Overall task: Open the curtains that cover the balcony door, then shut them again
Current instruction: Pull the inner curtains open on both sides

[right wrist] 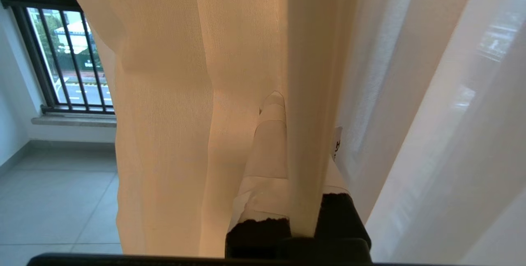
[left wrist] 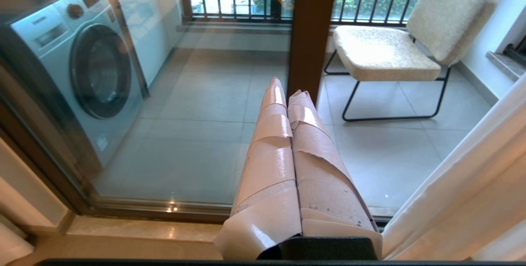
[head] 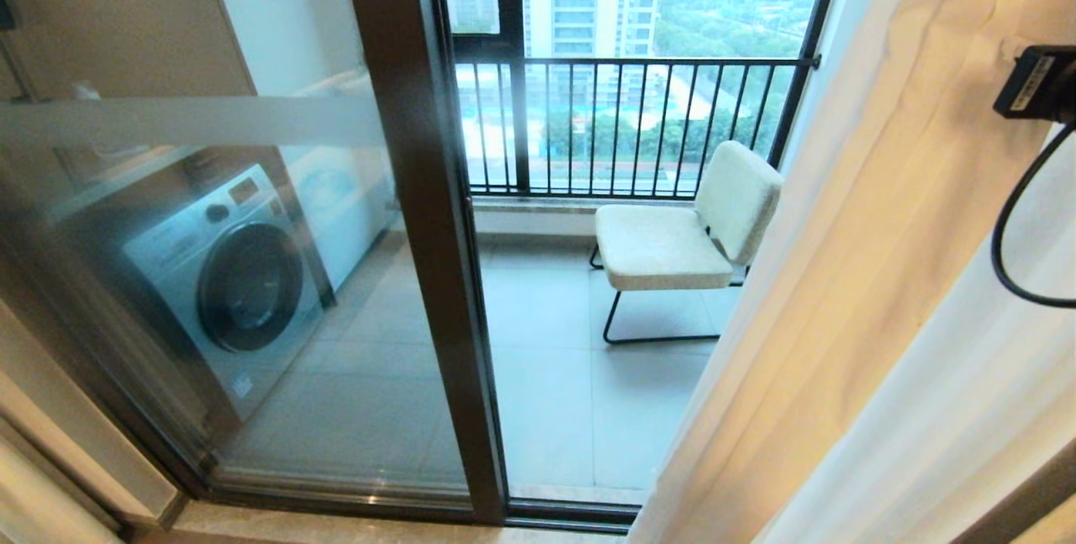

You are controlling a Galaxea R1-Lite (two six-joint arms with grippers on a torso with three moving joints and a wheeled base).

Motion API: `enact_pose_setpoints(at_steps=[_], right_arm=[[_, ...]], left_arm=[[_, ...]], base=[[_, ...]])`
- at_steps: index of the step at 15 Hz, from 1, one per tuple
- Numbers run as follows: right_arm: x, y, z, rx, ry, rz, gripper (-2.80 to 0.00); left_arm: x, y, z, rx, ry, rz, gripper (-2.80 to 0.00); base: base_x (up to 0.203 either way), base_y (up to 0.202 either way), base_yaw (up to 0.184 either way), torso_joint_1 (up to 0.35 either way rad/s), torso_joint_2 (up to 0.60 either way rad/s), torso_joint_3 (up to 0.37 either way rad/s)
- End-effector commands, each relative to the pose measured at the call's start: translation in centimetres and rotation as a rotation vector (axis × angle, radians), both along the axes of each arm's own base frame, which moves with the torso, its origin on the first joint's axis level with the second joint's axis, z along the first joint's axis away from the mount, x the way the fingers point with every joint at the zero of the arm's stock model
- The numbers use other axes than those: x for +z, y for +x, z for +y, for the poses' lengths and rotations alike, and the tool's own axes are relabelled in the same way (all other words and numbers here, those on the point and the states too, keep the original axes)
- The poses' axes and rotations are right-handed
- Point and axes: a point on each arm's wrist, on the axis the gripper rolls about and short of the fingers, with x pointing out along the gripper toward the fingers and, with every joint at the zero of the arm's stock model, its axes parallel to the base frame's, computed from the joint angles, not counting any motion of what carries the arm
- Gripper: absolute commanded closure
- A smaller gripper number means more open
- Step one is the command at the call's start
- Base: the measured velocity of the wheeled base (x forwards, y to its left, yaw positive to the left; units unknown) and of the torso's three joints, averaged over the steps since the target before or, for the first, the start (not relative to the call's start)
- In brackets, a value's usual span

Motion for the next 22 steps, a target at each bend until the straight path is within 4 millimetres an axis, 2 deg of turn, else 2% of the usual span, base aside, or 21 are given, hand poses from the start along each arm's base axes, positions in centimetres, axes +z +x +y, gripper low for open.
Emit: enact_pose_setpoints(at_steps=[1,22], right_arm=[[-0.08,0.12,0.03,0.001,0.0,0.001,0.0],[-0.27,-0.19,0.01,0.0,0.0,0.006,0.0]], left_arm=[[0.0,0.0,0.0,0.001,-0.001,-0.001,0.0],[0.0,0.0,0.0,0.001,-0.002,-0.001,0.0]], base=[[0.0,-0.188,0.0,0.002,0.0,-0.002],[0.0,-0.193,0.0,0.003,0.0,0.004]])
